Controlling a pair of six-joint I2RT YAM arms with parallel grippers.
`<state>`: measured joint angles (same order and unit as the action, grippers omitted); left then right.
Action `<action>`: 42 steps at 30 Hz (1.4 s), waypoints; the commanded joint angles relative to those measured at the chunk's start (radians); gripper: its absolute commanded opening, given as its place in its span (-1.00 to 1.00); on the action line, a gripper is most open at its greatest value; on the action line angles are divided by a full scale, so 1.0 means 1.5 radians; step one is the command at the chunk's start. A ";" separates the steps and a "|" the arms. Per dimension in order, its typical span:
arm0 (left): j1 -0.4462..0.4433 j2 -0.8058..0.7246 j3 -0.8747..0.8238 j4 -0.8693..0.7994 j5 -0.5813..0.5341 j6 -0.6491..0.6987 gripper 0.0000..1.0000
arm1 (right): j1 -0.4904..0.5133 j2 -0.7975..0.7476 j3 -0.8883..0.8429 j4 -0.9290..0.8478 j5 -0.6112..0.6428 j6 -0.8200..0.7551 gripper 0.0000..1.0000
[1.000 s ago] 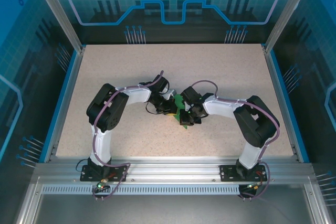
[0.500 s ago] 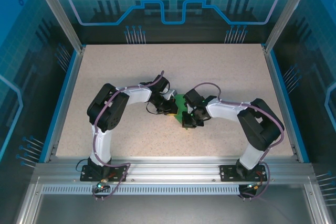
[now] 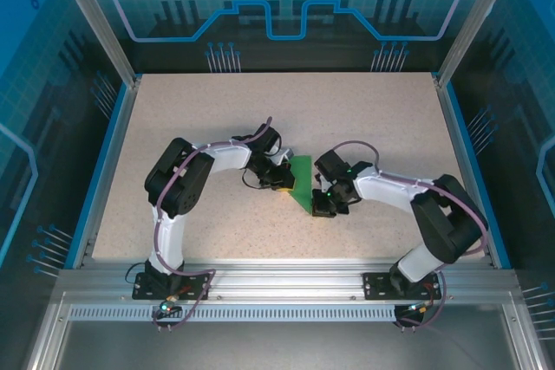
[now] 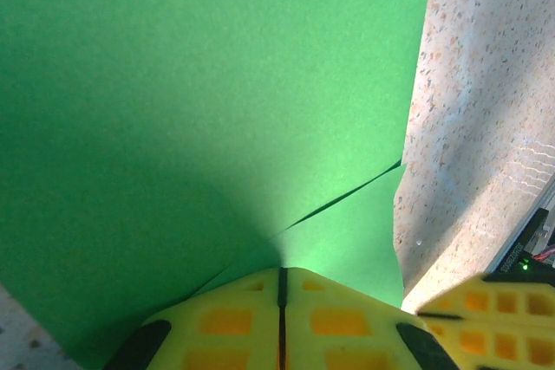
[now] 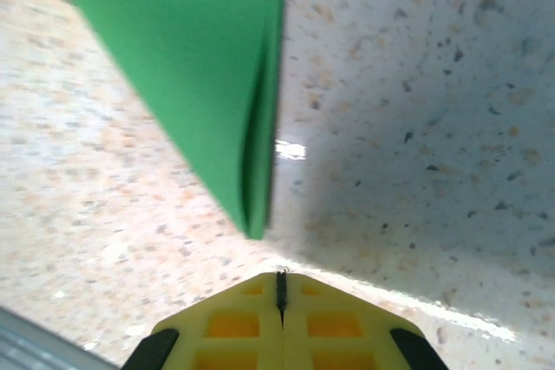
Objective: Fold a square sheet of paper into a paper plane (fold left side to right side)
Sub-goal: Third fold the triangle at the center of the table.
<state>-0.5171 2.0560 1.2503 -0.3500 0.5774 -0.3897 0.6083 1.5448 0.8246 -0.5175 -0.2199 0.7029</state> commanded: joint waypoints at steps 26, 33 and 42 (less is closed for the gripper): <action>0.000 -0.114 -0.034 0.013 -0.072 0.019 -0.47 | -0.011 0.123 0.022 0.016 0.000 0.006 -1.00; -0.008 -0.170 -0.131 0.107 0.007 0.027 -0.64 | -0.013 0.126 0.023 0.019 0.000 0.001 -1.00; -0.041 -0.114 -0.112 0.116 0.044 0.055 -0.77 | -0.011 0.125 0.022 0.020 -0.003 0.003 -1.00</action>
<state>-0.5694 1.8519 1.0634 -0.1932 0.6022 -0.3492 0.6010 1.7061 0.8902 -0.4004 -0.2626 0.7143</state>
